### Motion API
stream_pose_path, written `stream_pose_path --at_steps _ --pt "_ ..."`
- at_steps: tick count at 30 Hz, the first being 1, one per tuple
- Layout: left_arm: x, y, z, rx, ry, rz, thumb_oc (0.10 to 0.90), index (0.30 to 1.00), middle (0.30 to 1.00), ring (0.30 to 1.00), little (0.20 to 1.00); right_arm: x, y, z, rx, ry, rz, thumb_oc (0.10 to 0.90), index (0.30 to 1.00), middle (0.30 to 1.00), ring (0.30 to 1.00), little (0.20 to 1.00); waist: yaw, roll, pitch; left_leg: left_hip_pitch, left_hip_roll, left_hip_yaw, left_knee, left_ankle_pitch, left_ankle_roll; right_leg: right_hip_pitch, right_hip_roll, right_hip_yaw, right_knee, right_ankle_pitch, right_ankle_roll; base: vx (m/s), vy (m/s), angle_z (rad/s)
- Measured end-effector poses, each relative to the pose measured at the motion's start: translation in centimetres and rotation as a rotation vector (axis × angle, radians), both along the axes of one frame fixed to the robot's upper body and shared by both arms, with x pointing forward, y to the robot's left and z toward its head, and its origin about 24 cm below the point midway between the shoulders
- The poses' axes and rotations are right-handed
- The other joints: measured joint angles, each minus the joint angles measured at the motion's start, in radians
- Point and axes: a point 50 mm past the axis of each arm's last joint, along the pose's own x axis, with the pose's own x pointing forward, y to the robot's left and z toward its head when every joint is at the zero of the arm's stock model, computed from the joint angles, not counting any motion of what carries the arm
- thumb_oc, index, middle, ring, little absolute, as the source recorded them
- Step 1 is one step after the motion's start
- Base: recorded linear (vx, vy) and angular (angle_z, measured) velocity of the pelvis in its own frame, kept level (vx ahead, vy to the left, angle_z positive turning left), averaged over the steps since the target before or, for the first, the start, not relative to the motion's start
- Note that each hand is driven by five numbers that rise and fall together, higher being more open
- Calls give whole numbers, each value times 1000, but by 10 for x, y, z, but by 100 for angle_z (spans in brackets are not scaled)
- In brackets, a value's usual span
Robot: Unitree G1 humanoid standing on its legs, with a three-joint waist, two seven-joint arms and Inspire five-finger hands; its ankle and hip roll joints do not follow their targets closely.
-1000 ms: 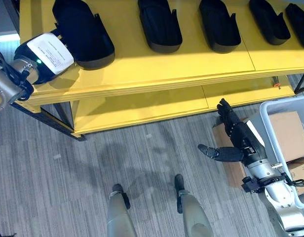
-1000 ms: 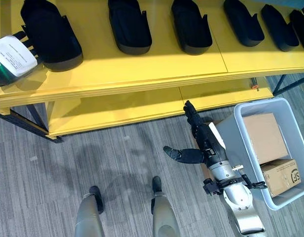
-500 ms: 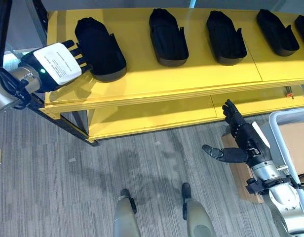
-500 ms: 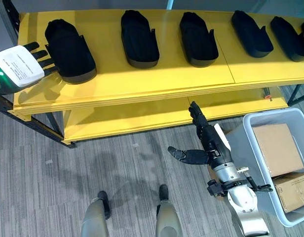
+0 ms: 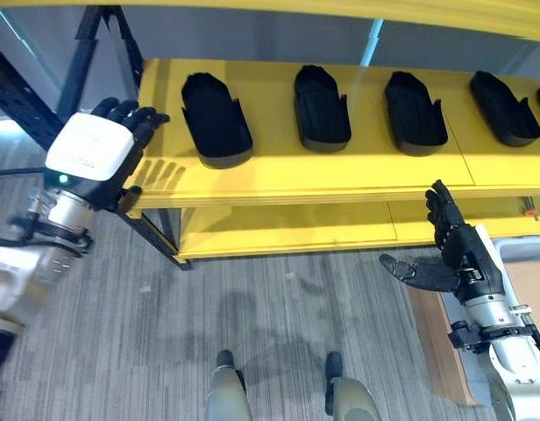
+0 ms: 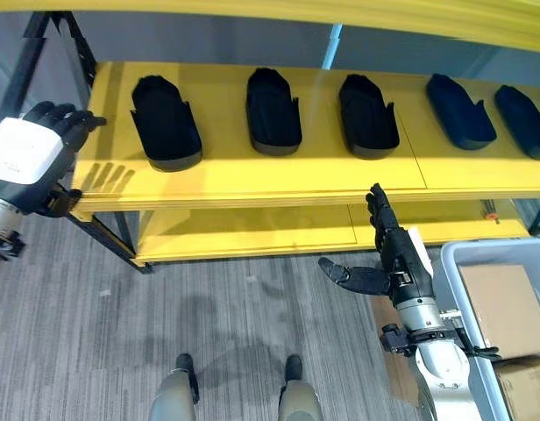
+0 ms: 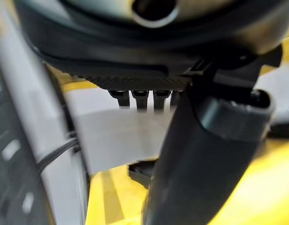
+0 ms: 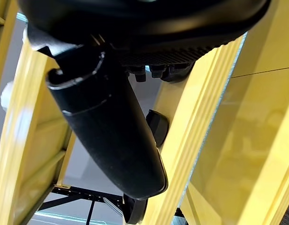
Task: Move parts from the plastic box to the shelf.
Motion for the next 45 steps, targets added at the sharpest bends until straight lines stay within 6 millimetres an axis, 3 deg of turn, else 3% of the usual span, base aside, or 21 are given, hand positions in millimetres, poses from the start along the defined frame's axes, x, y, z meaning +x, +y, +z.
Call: stream_pose_path --at_steps 5,14,21,25,29,39,45 --pt "8 -21 -33 -399 7 -47 900 1000 1000 1000 1000 2 2 -3 -19 34 -14 900 1000 1000 1000 1000 -5 -1 -6 26 -8 -4 -24 11 -1 24 -4 -3 -6 -2 -1 18 -37 6" --pt "26 -55 -53 -692 83 -143 900 1000 1000 1000 1000 4 8 -4 -14 48 11 900 1000 1000 1000 1000 -41 -10 -19 30 -8 1 -32 15 -1 22 -5 0 -10 0 -1 8 0 -1" --pt "63 -65 -34 -728 41 -108 900 1000 1000 1000 1000 7 20 -6 -29 72 62 900 1000 1000 1000 1000 -72 -10 -26 32 -9 27 -45 20 1 9 -8 17 -33 17 2 8 9 -8" --pt "70 -68 -21 -719 -13 -102 900 1000 1000 1000 1000 6 23 -7 -32 75 80 900 1000 1000 1000 1000 -91 -11 -26 18 -7 39 -46 20 1 -9 -7 28 -44 26 2 -12 8 -8" --pt "75 -61 -21 -706 -25 -49 900 1000 1000 1000 1000 5 20 -6 -56 80 84 900 1000 1000 1000 1000 -113 -11 -26 8 -3 46 -50 20 1 -24 -6 32 -49 30 0 3 9 -6" --pt "86 -48 -13 -651 -25 38 900 1000 1000 1000 1000 5 17 -3 -89 82 91 900 1000 1000 1000 1000 -118 -12 -24 -30 7 55 -47 21 0 -69 6 49 -54 40 -3 -9 10 -4" --pt "94 -40 -3 -653 -40 85 900 1000 1000 1000 1000 3 23 2 -95 55 119 900 1000 1000 1000 1000 -127 -33 -12 -52 12 66 -45 21 -1 -94 8 59 -65 52 -2 -8 17 -6"
